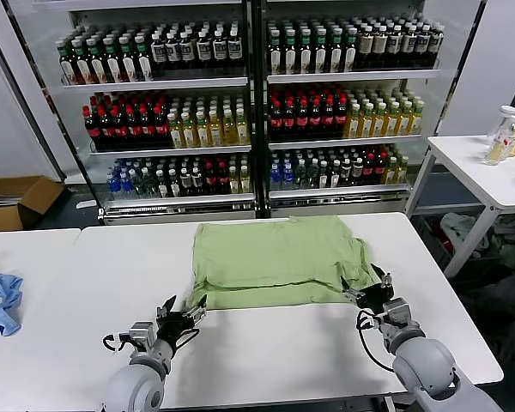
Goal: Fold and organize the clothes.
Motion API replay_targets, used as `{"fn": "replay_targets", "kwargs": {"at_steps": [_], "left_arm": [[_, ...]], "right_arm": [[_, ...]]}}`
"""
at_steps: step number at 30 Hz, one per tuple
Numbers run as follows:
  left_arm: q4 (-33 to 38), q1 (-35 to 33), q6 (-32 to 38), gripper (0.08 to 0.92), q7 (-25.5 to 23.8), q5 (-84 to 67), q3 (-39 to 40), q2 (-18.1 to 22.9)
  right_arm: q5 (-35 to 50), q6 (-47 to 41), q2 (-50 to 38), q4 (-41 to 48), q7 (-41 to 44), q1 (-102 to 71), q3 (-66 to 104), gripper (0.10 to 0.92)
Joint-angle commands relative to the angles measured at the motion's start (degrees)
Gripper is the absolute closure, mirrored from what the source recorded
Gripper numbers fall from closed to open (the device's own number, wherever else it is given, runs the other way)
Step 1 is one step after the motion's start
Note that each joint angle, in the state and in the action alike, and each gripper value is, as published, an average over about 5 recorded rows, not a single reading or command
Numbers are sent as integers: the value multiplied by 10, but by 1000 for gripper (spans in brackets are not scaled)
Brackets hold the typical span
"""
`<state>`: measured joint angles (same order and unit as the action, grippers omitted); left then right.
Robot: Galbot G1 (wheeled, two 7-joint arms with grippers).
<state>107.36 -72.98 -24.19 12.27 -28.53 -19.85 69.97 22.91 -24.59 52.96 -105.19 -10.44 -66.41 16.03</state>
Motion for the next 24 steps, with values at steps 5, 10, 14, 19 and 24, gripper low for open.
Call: {"fn": "replay_targets", "kwargs": {"at_steps": [5,10,14,19,24], "left_arm": [[-30,23,-13,181,12,7,7,-1],[-35,22,-10,276,9,-6,8,-5],[-37,18,-10,389,5,-25,6,-7],[-29,11,-11,536,-7,-53,5,-11],[-17,4,-16,683,-26,-96,1,-14]], "right_arm": [[76,-53,16,32,-6,-3,18,224],[92,-63,24,42,-7,4,8,336],[92,-66,26,42,-5,5,3,466],[92,-65,26,35,-3,0,2,614],[93,-63,22,19,1,-10,6,761]]}}
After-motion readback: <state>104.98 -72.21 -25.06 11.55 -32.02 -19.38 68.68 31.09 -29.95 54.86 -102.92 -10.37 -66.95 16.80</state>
